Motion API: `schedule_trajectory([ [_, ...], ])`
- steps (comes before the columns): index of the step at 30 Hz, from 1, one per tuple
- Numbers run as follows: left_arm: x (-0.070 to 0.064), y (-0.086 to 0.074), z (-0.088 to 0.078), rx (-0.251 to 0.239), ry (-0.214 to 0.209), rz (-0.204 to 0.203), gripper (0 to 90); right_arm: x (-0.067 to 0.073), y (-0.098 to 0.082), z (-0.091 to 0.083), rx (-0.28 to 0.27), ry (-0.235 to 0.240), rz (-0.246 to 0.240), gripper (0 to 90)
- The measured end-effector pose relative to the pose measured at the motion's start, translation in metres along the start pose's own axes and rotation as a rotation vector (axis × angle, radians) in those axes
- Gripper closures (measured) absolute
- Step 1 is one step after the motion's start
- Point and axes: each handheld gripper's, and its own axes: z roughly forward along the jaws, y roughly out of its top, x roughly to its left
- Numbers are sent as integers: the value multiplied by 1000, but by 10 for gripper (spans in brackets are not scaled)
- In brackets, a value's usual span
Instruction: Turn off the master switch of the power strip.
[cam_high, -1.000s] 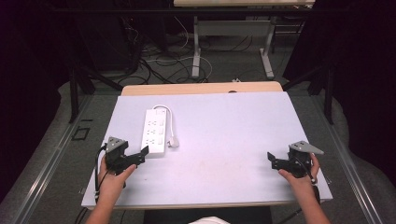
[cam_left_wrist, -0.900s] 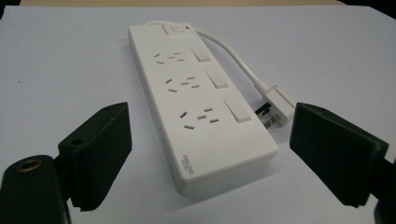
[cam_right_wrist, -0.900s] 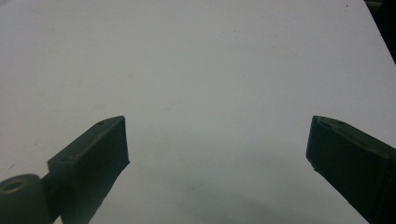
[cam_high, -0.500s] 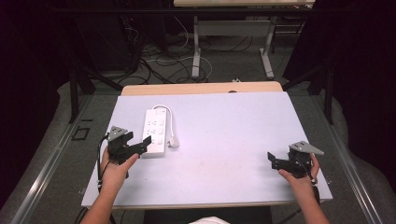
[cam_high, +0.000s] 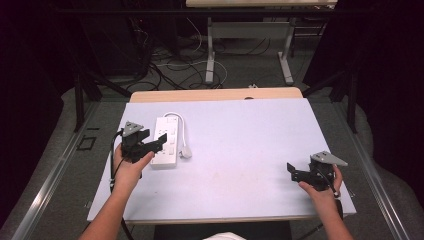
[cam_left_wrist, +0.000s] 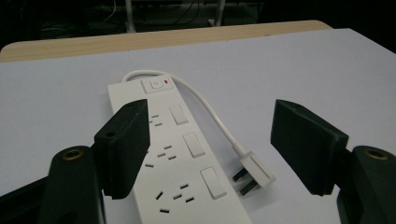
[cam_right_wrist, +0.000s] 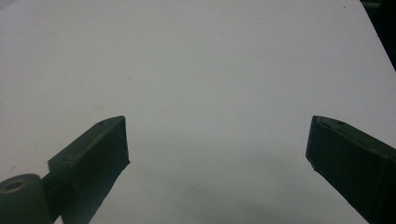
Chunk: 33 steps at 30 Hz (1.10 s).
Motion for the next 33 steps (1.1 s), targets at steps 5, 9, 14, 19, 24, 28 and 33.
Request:
schedule_trajectory([
  [5, 1, 10, 7, 11, 1, -18, 325, 1, 0, 1, -7, -4, -2, 54],
  [9, 1, 16, 12, 15, -5, -40, 342, 0, 0, 0, 0, -2, 1, 53],
  [14, -2, 23, 17, 33, 7, -33, 356, 0, 0, -1, 25, -3, -2, 53],
  [19, -5, 31, 24, 53, 10, -36, 356, 2, 0, 0, 8, -1, 10, 53],
  [24, -8, 40, 29, 70, 13, -38, 363, 1, -1, 2, -1, -5, 0, 53],
  [28, -10, 47, 35, 74, 18, -54, 373, 1, -1, 2, -3, -3, 1, 53],
  [33, -10, 53, 43, 89, 25, -53, 373, 2, -1, 2, 2, -6, 9, 53],
])
